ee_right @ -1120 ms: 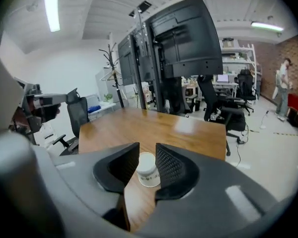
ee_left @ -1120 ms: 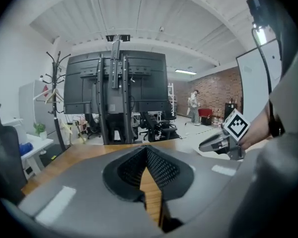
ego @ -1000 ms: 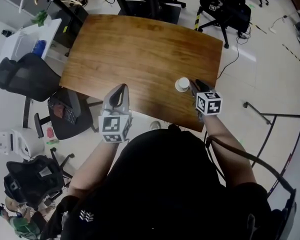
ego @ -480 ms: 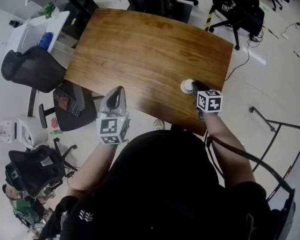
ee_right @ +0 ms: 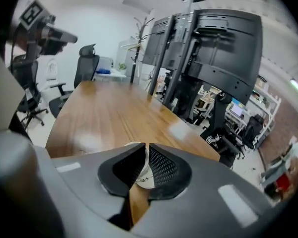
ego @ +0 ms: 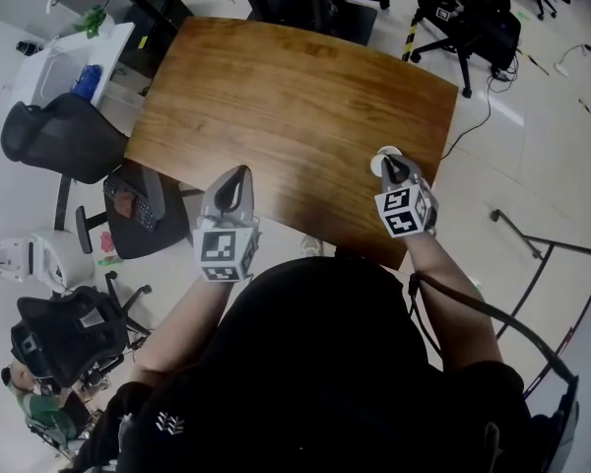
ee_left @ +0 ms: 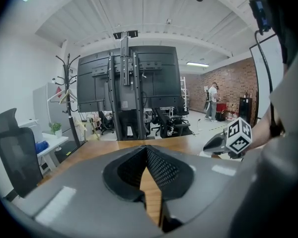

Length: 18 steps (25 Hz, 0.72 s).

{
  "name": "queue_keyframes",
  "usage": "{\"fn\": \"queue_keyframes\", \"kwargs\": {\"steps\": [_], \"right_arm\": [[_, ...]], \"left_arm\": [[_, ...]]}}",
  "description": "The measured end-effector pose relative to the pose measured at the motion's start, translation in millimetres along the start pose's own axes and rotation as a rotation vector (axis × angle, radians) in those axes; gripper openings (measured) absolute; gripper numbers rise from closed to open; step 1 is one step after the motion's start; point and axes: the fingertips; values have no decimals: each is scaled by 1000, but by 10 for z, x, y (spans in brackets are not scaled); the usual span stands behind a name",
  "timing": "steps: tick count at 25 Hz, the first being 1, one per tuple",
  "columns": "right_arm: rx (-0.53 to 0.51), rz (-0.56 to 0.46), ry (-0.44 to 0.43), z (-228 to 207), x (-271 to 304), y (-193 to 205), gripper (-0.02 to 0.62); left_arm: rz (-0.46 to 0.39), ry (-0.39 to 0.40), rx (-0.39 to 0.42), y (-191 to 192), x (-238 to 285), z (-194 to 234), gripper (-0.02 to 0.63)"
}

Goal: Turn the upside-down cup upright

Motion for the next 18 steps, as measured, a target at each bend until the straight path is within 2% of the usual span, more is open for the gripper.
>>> {"fn": "queue_keyframes", "kwargs": {"steps": [1,3,10,15,18], "right_arm": [[-39,11,-13,81,14,11,26],[-46,-6,-49,228,23,-7,28],[161,-162,-207,538,44,-57,38],[254,-91,-222,563,264,121,38],[272,-70,-231,561,313,162,38]], "left_arm": [[-4,-2,0,-11,0,-2,0],[-8,-7,-2,-26,-6,0,0],[5,-56,-35,8,-84,142,0],[3,-71,-29,-8,-133,176,0],[-3,-78,-29,-30,-144,204,0]]}}
Point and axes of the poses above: the fingertips, and each gripper's own axes: x forward along the fingers, z to its left, y out of its underside, and after that the axes turned 2 degrees about x, right-handed
